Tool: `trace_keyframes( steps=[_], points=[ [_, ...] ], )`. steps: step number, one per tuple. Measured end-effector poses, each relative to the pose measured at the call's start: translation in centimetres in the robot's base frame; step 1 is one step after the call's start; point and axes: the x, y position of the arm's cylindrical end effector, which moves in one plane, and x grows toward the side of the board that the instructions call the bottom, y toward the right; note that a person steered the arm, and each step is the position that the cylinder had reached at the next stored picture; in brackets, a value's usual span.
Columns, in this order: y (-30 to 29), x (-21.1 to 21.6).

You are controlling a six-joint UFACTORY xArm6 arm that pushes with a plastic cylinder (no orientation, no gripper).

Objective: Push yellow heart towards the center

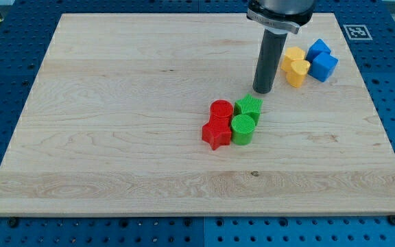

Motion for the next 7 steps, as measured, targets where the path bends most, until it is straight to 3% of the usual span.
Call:
trace_keyframes(
  steps=[5,7],
  points=[
    [1.8,0.1],
    [11.6,0.1]
  ],
)
